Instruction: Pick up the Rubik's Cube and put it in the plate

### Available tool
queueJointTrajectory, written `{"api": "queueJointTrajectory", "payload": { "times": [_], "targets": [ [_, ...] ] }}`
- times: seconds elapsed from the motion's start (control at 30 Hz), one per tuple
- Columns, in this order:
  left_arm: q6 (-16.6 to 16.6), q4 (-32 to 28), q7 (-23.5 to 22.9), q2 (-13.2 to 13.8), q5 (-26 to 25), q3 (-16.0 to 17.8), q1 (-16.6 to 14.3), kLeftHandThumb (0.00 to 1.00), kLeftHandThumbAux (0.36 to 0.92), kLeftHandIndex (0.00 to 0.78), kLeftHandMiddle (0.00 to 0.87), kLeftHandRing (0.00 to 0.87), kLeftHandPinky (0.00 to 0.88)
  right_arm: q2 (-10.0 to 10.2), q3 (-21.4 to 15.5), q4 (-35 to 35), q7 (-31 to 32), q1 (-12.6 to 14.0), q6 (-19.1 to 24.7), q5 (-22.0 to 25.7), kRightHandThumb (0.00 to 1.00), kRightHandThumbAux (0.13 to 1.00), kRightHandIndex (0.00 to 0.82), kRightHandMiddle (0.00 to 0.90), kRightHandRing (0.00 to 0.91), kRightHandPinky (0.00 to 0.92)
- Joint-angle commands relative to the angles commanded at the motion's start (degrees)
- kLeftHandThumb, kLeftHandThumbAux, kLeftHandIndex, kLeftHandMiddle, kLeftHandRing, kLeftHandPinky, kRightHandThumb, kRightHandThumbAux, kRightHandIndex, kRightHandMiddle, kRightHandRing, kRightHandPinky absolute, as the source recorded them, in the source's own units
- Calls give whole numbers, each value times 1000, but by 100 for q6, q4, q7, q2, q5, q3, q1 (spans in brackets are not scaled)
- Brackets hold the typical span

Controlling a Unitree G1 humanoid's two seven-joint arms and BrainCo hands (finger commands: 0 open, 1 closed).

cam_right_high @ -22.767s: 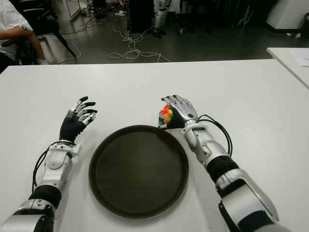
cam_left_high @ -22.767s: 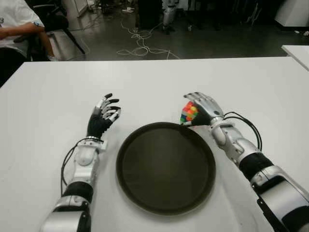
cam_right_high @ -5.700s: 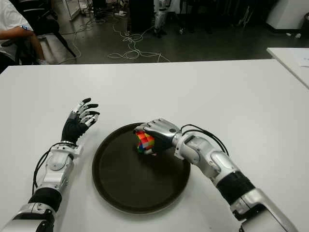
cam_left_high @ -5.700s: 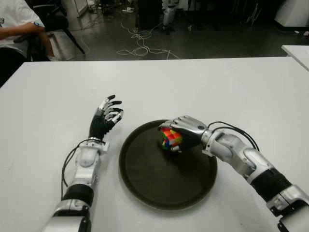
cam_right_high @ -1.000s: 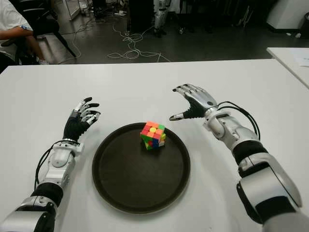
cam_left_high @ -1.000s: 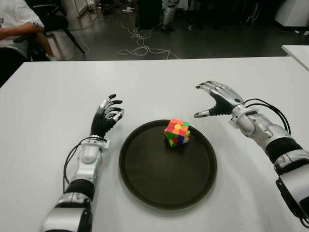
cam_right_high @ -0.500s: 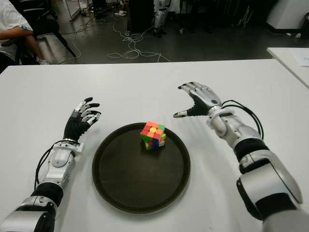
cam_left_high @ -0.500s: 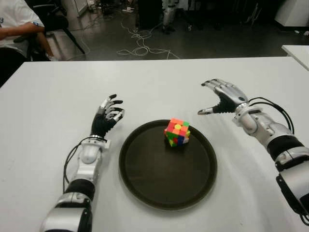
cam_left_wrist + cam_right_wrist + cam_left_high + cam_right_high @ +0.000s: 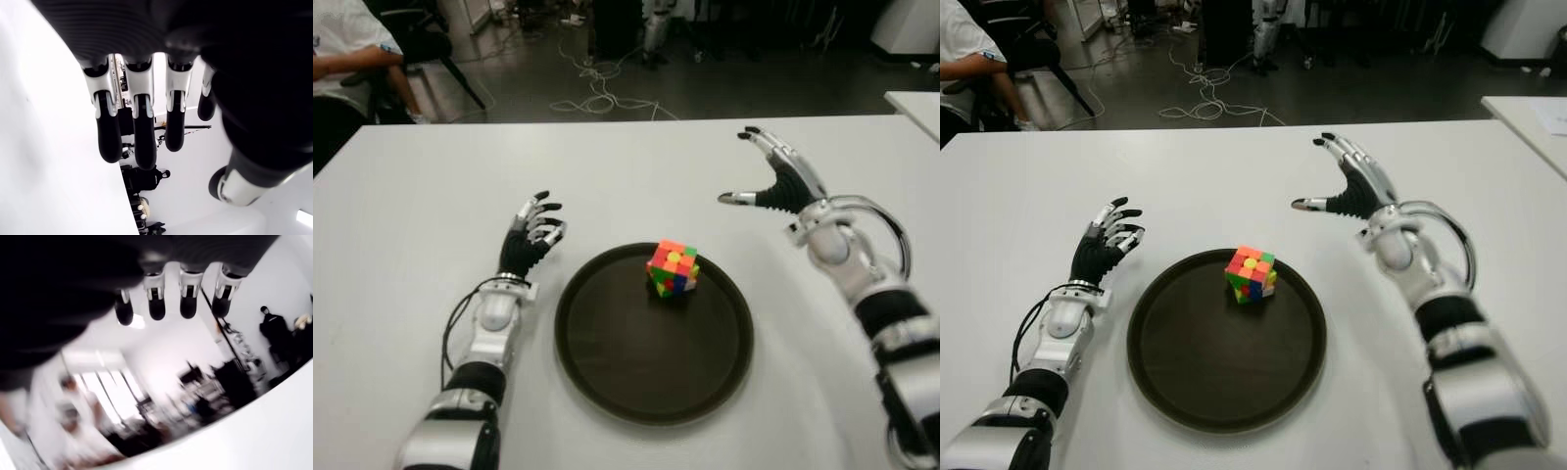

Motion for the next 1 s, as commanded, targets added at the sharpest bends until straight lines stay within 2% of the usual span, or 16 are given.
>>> {"api": "queueJointTrajectory", "payload": {
  "times": [0.03,0.1,0.23,0.43,0.47,0.5,0.53,0.6,0.7,1.0],
  "targets": [
    [-12,-1,-49,-1,-32,7,2,563,695,139,260,337,409,218,-156,-77,131,175,-1,329,28,654,76,158,191,243],
    [-22,3,-129,-7,-88,19,4,575,695,142,262,333,395,480,-372,-217,344,367,90,755,85,712,145,224,252,295],
    [-13,22,-246,-20,-166,43,1,580,695,145,263,331,389,619,-599,-310,597,413,351,1070,148,757,201,275,298,334],
    [16,19,-393,-15,-207,22,-1,572,694,148,268,332,382,775,-918,-118,795,179,690,1328,238,787,267,332,346,376],
    [16,19,-408,-5,-193,8,0,572,697,148,266,328,381,802,-957,-151,816,170,730,1353,395,768,317,347,360,388],
    [10,22,-416,6,-170,-9,-3,571,698,147,265,325,380,827,-984,-211,830,169,770,1373,497,756,350,356,369,396],
    [5,26,-419,11,-154,-21,-6,573,700,146,262,321,376,842,-1004,-251,843,167,799,1383,562,747,371,365,376,401],
    [-7,33,-405,23,-118,-41,-10,574,702,143,261,317,371,869,-1033,-359,861,198,838,1386,620,740,390,375,385,406],
    [-1,41,-370,32,-75,-56,-15,576,703,140,260,313,366,920,-1042,-598,856,337,843,1353,660,735,404,384,391,409],
    [34,-22,-398,5,-101,-44,14,551,712,128,250,305,353,959,-1029,-1044,794,593,982,1185,678,732,411,387,385,397]
  ]
}}
